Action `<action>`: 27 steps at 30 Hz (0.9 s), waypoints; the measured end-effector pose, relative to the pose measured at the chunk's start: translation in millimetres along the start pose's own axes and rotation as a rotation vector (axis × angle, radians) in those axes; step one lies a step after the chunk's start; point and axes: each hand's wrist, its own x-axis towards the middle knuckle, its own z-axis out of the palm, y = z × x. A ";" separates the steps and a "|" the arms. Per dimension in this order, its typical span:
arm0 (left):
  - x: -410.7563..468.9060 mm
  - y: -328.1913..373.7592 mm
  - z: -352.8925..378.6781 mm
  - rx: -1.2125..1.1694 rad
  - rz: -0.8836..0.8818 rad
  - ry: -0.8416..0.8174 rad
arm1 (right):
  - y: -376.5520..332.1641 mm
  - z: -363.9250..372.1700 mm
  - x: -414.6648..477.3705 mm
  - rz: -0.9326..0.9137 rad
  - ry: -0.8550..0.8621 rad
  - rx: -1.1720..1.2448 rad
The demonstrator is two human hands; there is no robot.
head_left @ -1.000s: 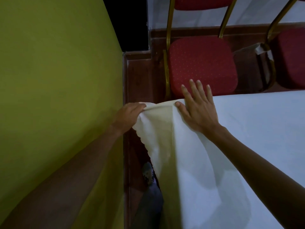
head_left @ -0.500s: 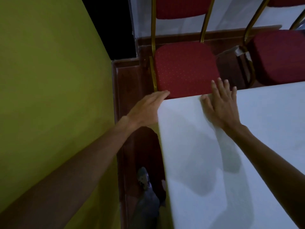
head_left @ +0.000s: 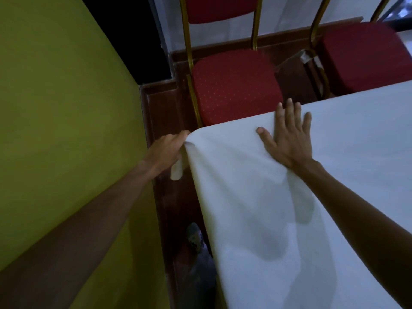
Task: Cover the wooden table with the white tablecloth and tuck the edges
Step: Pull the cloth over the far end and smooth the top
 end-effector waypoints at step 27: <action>-130.5 216.2 123.7 0.121 -0.160 0.260 | 53.8 21.1 -189.8 -0.155 -0.026 -0.021</action>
